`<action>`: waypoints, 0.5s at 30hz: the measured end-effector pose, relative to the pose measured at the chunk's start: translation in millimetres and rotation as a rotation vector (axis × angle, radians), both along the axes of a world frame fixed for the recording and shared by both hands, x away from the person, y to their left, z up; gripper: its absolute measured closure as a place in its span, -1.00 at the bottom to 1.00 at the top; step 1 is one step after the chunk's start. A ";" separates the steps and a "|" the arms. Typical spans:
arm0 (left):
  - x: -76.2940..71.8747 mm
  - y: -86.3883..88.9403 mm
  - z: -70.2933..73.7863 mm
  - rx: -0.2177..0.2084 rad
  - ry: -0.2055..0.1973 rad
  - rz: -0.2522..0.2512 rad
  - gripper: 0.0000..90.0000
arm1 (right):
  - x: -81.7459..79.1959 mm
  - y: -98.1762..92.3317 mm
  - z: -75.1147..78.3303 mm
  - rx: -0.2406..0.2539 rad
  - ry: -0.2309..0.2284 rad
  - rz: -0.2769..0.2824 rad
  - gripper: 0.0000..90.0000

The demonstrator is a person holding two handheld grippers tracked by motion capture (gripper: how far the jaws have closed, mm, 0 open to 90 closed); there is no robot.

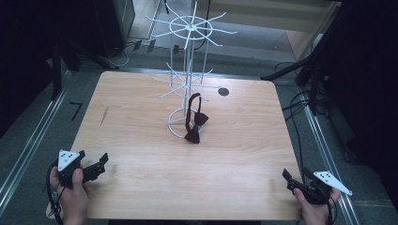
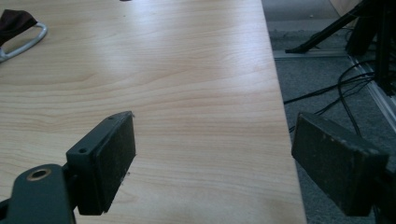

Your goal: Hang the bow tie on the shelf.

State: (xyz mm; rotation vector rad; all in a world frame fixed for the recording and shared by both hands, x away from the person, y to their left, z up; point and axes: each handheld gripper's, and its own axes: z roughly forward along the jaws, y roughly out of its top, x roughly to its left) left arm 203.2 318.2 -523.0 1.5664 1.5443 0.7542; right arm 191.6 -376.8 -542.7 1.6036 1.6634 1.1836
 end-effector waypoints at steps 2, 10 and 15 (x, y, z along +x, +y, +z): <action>-0.1 0.5 0.1 -0.004 0.002 -0.002 -0.70 | -1.8 -2.5 -0.4 -0.003 0.002 -0.011 -0.68; 0.3 1.1 -0.1 -0.010 0.004 -0.003 -0.70 | -3.9 -13.2 -4.0 0.015 0.011 -0.057 -0.68; 0.3 1.5 0.0 -0.012 0.006 0.000 -0.70 | -3.2 -9.0 -5.7 -0.005 0.016 -0.054 -0.67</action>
